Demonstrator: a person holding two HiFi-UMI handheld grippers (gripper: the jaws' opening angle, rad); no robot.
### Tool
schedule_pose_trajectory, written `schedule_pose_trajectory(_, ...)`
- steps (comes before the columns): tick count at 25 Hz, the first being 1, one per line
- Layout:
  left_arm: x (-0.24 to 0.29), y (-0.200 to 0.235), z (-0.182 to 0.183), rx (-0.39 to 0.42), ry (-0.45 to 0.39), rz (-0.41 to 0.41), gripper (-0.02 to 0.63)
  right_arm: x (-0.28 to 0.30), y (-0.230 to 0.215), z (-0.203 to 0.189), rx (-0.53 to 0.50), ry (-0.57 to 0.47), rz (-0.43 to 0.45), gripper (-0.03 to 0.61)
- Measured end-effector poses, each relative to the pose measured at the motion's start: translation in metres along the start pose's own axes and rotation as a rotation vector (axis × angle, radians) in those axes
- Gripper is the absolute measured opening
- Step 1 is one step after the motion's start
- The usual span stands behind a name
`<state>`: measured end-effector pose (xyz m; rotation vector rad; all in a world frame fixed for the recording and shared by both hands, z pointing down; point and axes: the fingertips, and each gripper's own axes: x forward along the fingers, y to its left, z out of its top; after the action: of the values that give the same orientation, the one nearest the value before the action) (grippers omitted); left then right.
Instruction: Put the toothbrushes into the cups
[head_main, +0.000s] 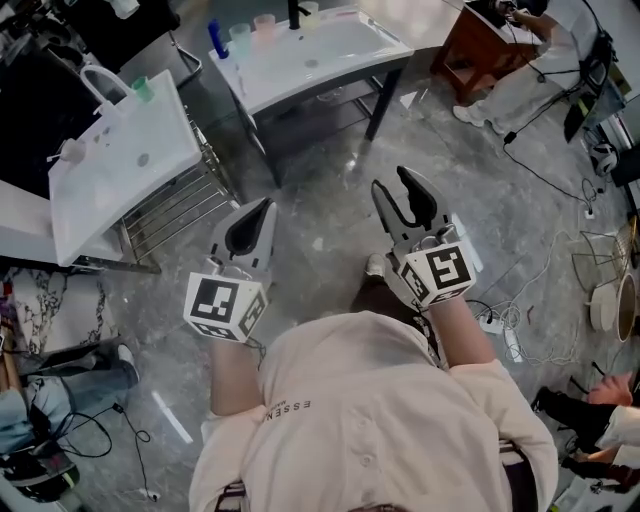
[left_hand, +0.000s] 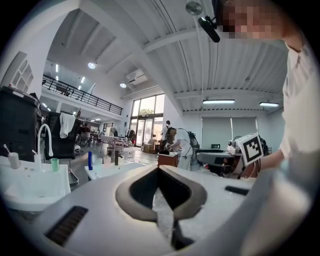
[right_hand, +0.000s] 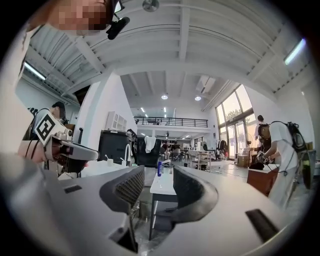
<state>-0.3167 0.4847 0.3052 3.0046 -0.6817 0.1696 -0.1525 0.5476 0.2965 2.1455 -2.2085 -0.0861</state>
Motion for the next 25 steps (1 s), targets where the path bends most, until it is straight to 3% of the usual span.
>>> schedule_pose_trajectory(10, 0.078, 0.026, -0.017, -0.010, 0.072, 0.081, 0.000, 0.080, -0.058, -0.035, 0.053, 0.049, 0.124, 0.173)
schedule_pose_trajectory(20, 0.216, 0.051, 0.013, -0.045, 0.066, 0.235, 0.000, 0.198, -0.175, -0.042, 0.074, 0.089, 0.304, 0.173)
schedule_pose_trajectory(25, 0.264, 0.078, 0.022, -0.065, 0.054, 0.346, 0.000, 0.255, -0.209, -0.052, 0.066, 0.124, 0.417, 0.173)
